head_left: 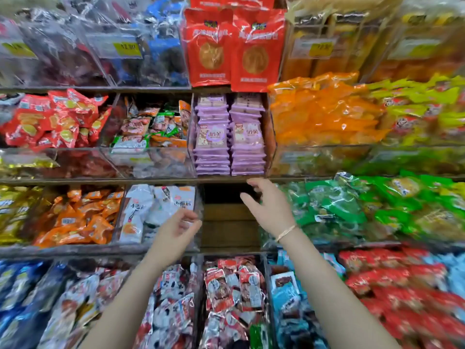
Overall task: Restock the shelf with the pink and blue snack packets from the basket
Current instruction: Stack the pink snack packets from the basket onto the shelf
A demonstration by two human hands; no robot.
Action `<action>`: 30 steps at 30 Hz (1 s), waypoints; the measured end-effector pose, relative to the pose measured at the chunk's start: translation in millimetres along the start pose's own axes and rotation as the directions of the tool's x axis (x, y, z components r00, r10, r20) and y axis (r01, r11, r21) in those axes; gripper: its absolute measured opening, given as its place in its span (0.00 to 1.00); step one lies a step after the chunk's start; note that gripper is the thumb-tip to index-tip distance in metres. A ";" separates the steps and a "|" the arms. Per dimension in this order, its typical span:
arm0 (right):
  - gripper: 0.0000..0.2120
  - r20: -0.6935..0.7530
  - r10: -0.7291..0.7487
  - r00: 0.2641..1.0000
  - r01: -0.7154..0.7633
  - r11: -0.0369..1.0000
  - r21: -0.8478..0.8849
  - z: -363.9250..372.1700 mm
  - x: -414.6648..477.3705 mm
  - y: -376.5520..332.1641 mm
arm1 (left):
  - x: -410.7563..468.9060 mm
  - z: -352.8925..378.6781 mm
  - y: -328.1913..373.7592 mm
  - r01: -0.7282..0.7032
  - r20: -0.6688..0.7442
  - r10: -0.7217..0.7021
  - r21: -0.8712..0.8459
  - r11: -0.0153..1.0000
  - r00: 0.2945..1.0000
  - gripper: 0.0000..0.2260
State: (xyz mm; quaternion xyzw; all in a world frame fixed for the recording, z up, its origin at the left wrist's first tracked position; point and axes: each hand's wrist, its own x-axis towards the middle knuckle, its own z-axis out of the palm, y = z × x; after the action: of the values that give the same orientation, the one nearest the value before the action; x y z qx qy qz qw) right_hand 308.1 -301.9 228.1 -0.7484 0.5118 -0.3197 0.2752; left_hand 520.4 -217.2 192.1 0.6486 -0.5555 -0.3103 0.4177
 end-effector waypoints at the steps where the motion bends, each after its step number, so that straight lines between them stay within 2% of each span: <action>1: 0.19 0.067 0.094 0.993 -0.096 0.995 0.027 4.7 -21.4 11.2 | -21.0 6.1 -11.3 0.071 0.085 -0.068 -0.026 0.997 0.994 0.02; 3: 0.17 0.212 0.294 0.932 -0.316 0.945 0.079 17.6 -66.1 35.2 | -64.9 15.7 -34.0 0.203 0.219 -0.190 -0.037 0.979 0.957 0.01; 6: 0.10 0.278 0.492 0.825 -0.528 0.847 0.067 41.3 -141.8 70.1 | -129.3 22.8 -67.9 0.384 0.352 -0.384 0.074 0.920 0.853 0.06; 8: 0.07 0.311 0.578 0.754 -0.610 0.792 0.008 53.6 -196.4 89.9 | -169.8 26.6 -90.0 0.472 0.387 -0.490 0.148 0.869 0.781 0.09; 11: 0.10 0.366 0.675 0.641 -0.679 0.720 -0.140 61.2 -278.1 110.5 | -229.0 32.5 -115.7 0.541 0.379 -0.596 0.252 0.802 0.708 0.07; 13: 0.13 0.399 0.728 0.557 -0.700 0.670 -0.247 63.8 -333.1 122.7 | -266.4 35.4 -125.0 0.607 0.357 -0.656 0.255 0.753 0.665 0.05; 15: 0.11 0.382 0.778 0.499 -0.762 0.604 -0.232 63.3 -386.1 129.8 | -299.7 38.6 -132.5 0.634 0.343 -0.687 0.269 0.725 0.641 0.05; 18: 0.06 0.284 0.825 0.489 -0.835 0.537 -0.120 50.6 -452.0 136.0 | -340.5 48.1 -140.9 0.640 0.354 -0.710 0.310 0.703 0.609 0.05; 22: 0.17 0.256 0.875 0.410 -0.882 0.453 -0.134 28.1 -521.3 154.8 | -384.5 66.6 -141.4 0.675 0.377 -0.751 0.337 0.656 0.542 0.06; 25: 0.12 0.189 0.923 0.336 -0.929 0.358 -0.097 6.3 -555.3 170.6 | -402.6 84.4 -133.4 0.686 0.379 -0.753 0.322 0.652 0.538 0.05; 27: 0.11 0.143 0.947 0.289 -0.954 0.297 -0.036 -12.6 -568.2 181.4 | -407.3 99.7 -127.8 0.669 0.402 -0.749 0.347 0.657 0.526 0.05; 30: 0.13 0.113 0.957 0.269 -0.961 0.275 -0.038 -44.9 -581.1 199.8 | -409.9 127.2 -116.0 0.626 0.442 -0.735 0.391 0.674 0.515 0.05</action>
State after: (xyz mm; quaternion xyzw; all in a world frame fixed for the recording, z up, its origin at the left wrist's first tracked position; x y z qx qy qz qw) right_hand -1.9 176.8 -5.1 -0.3008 0.8364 -0.0562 0.4547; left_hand 385.7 163.4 5.7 0.7259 -0.3780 -0.5745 0.0154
